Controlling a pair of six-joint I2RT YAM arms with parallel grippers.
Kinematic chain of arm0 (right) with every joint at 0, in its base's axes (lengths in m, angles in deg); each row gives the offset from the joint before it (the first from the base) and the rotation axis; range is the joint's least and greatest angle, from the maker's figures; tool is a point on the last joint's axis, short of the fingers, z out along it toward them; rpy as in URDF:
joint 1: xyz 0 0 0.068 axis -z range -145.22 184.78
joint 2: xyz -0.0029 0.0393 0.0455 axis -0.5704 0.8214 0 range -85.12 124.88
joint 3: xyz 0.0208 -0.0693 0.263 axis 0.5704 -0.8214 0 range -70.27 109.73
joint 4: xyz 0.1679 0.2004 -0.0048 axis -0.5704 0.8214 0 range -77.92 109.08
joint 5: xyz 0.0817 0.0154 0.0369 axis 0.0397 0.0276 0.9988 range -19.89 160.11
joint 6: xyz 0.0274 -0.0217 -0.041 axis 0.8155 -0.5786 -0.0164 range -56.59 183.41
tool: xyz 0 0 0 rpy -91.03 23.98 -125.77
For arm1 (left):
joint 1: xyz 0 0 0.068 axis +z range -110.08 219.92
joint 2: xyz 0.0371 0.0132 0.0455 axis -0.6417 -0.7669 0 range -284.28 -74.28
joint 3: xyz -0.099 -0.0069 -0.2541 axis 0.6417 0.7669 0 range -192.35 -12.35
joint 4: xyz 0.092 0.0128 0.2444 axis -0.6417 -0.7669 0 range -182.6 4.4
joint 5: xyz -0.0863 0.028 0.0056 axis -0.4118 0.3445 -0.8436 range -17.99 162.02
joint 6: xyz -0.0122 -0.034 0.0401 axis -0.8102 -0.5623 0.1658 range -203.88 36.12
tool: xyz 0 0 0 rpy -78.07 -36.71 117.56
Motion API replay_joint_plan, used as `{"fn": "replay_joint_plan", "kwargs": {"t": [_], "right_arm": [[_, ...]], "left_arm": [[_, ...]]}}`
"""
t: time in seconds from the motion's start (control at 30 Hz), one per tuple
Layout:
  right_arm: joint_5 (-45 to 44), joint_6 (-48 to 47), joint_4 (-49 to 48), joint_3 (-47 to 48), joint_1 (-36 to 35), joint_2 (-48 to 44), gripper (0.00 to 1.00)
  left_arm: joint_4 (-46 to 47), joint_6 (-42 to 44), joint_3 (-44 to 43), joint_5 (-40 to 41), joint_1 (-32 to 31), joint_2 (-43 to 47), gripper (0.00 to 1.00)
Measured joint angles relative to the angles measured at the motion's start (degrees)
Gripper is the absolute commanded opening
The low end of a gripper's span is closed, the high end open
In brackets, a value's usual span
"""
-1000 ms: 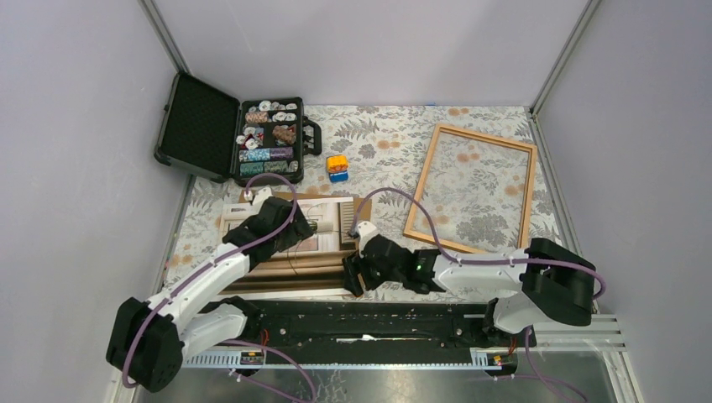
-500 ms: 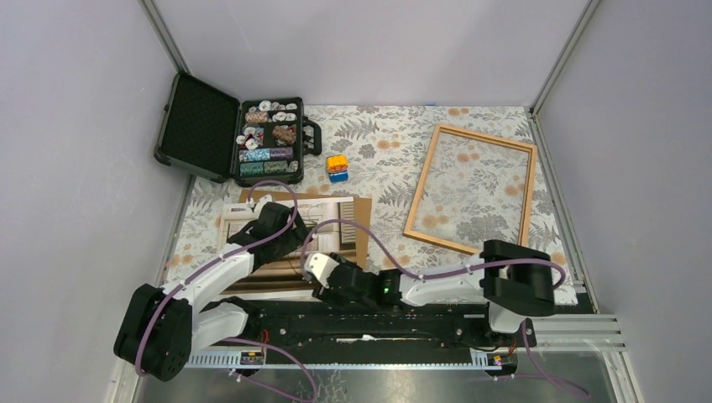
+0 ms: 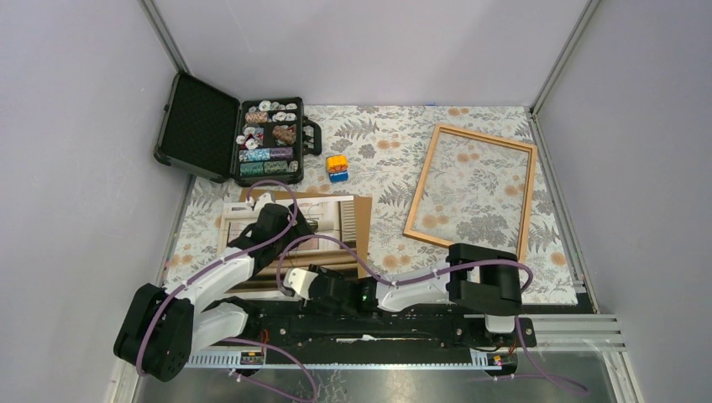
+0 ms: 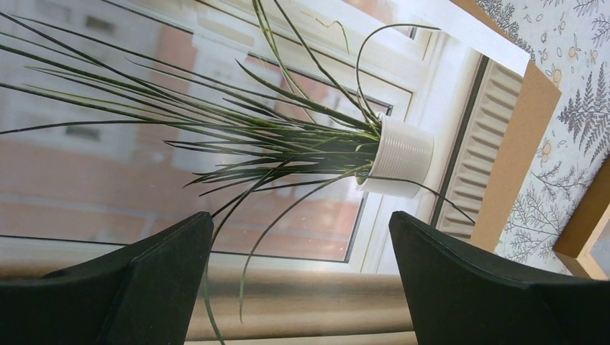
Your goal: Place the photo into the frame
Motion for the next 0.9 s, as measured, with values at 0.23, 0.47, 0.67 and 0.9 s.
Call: {"fn": "replay_joint_plan", "kwargs": {"t": [0.23,0.47,0.67,0.9], "right_arm": [[-2.03,-2.19,-0.70,0.98,-0.61,2.40,0.65],[-8.48,-4.96,-2.05,1.77,-2.25,4.00,0.59],[-12.00,-5.62,-2.43,1.77,-2.97,3.85,0.57],[-15.19,-5.75,-4.52,1.53,-2.97,2.58,0.57]], "left_arm": [[0.85,0.00,0.35,0.00,0.00,0.02,0.99],[0.90,0.00,0.37,-0.02,0.00,0.11,0.99],[0.96,0.00,0.37,-0.04,0.00,0.11,0.99],[0.98,0.00,0.37,-0.15,0.00,0.11,0.99]]}}
